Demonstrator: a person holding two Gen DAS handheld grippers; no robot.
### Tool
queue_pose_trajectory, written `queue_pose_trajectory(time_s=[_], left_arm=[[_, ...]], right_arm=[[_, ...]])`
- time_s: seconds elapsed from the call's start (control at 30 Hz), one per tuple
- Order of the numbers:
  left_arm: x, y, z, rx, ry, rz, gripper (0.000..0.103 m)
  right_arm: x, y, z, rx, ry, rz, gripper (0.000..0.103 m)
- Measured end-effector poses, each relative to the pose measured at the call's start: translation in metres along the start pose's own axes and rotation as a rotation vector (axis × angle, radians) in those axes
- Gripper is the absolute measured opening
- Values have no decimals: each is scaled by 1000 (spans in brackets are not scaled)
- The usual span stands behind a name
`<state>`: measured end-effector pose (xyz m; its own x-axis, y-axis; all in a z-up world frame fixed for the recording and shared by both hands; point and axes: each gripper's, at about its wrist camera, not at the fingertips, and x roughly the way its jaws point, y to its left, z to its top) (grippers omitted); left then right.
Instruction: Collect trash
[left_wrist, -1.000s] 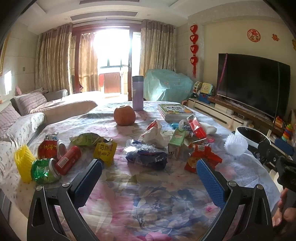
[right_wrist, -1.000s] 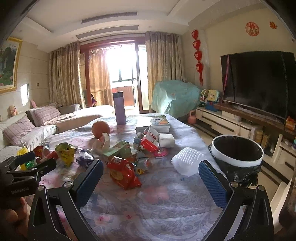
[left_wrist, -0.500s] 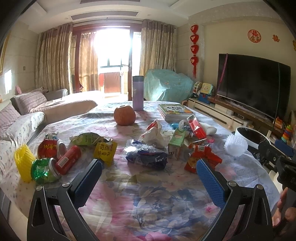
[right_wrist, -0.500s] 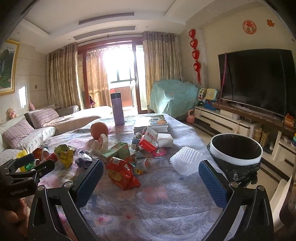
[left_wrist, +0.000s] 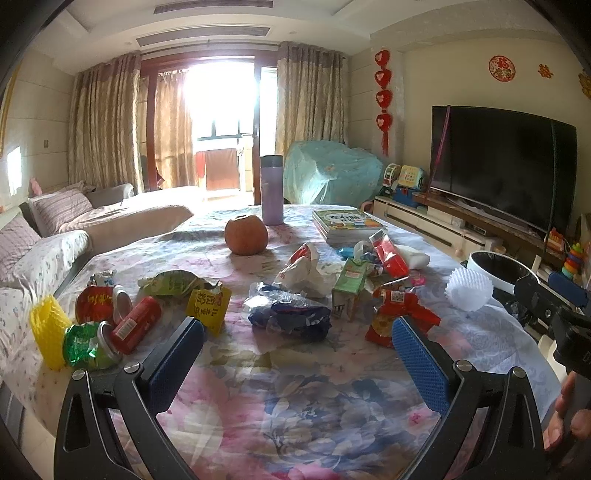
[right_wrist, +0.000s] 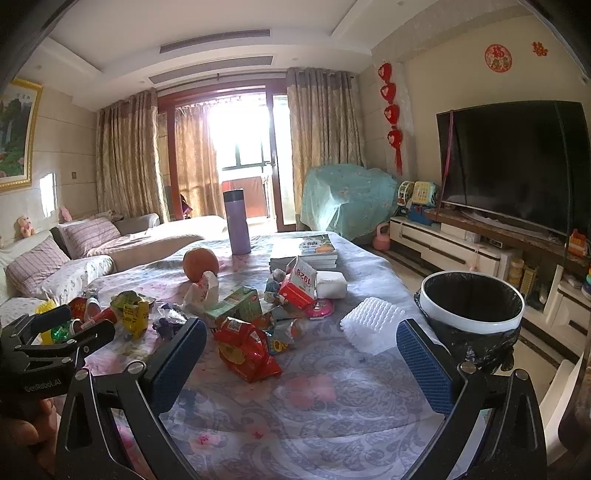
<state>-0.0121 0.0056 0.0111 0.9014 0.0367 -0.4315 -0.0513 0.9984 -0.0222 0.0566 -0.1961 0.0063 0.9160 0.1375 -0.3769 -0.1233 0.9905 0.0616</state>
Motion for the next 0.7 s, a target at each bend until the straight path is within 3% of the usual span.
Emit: queue_pose_trajectory(time_s=[0.7], left_arm=[[12, 9, -5, -18, 36, -1, 102]], right_arm=[[8, 1, -5, 5, 31, 33, 103]])
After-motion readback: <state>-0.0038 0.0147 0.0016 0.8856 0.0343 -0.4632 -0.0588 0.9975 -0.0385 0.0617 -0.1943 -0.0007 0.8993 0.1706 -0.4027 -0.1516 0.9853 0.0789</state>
